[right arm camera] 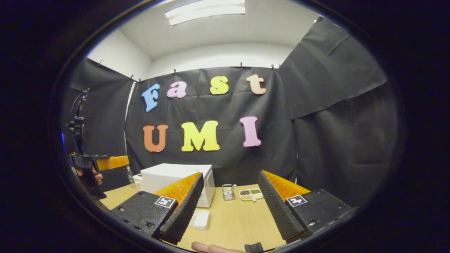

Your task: Open the microwave oven with the left hand, put the food in, and close the microwave oven.

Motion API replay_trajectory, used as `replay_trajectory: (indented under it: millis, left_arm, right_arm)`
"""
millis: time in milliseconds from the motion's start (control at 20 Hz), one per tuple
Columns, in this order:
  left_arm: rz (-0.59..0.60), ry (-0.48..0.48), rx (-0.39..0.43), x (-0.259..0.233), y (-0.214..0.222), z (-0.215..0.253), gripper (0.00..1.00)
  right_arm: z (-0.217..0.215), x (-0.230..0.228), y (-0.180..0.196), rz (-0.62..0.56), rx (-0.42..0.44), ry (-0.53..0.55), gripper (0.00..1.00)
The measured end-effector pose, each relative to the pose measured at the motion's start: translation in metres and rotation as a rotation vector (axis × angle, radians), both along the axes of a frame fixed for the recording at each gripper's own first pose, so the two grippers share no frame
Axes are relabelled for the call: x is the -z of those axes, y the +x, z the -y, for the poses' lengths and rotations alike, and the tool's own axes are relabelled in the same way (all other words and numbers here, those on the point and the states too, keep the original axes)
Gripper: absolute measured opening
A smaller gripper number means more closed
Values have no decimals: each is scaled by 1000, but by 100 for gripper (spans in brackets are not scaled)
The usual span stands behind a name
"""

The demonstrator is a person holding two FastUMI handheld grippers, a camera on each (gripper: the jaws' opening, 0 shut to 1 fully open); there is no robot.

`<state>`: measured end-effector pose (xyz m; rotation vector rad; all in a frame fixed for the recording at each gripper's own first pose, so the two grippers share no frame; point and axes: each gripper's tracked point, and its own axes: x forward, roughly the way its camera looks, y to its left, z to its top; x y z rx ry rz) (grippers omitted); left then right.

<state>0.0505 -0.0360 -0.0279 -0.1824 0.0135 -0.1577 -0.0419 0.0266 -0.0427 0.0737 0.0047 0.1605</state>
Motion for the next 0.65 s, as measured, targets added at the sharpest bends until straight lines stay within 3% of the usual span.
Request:
replay_trajectory:
  millis: [50, 100, 400, 650]
  left_arm:
    - [0, -9, -20, -2, -14, -9, 92]
    - [-9, -8, -43, -2, -29, -18, 92]
    - [43, 56, -159, -6, -96, -46, 91]
    - [55, 82, -138, -7, -103, -34, 92]
  right_arm:
    - [-1, -4, -3, 8, -1, 4, 88]
    - [-1, -8, -6, 20, 1, 6, 99]
    - [-11, -18, -27, 57, 13, 28, 99]
    - [-6, -22, -32, 68, 27, -8, 99]
